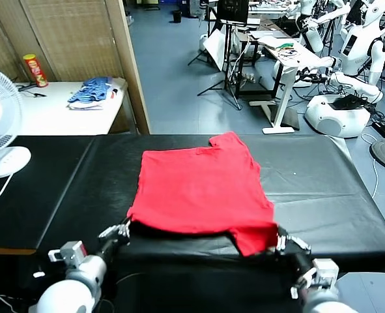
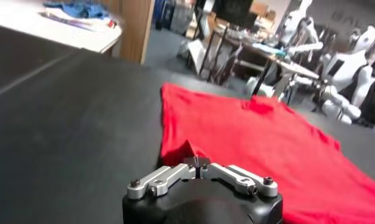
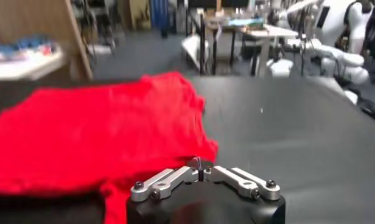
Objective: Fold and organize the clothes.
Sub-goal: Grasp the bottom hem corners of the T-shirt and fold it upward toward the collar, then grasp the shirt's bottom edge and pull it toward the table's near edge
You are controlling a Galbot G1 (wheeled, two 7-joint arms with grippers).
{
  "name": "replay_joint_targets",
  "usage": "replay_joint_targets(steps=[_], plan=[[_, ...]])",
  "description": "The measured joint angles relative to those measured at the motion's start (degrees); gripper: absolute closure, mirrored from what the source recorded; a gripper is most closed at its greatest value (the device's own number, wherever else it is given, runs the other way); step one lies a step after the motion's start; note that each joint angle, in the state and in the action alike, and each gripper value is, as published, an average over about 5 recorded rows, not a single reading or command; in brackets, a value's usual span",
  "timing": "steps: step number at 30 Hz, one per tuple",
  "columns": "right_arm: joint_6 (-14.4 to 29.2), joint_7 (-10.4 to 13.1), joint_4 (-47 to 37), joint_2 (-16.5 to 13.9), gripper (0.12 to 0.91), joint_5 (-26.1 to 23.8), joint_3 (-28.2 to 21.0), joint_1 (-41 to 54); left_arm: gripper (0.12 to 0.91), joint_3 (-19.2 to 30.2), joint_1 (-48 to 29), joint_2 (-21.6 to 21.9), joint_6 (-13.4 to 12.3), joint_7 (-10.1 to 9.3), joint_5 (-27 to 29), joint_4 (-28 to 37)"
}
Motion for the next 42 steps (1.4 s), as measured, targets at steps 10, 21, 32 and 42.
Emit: replay_joint_targets(steps=[10, 21, 32, 42], plan=[[1.4, -3.0, -14.5, -0.9, 0.903, -2.1, -7.5, 13.7, 0.905, 1.8, -8.9, -1.0, -1.6, 0.2, 6.2, 7.6], [1.7, -8.3, -15.1, -2.2, 0.608, -1.6, -6.7, 13.5, 0.904, 3.0, -14.8, -0.3, -2.3, 0.19, 8.7, 15.6], [-0.1, -7.8, -7.4, -3.3, 0.246, -3.5, -3.7, 3.6, 0.459, 2.5, -12.2, 0.3, -1.8, 1.32, 11.0, 15.5], [-0.1, -6.7, -9.0, -1.8, 0.615, -3.5, -3.4, 1.3, 0.234, 1.5, -10.0, 0.4, 0.4, 2.62, 7.8, 16.0]])
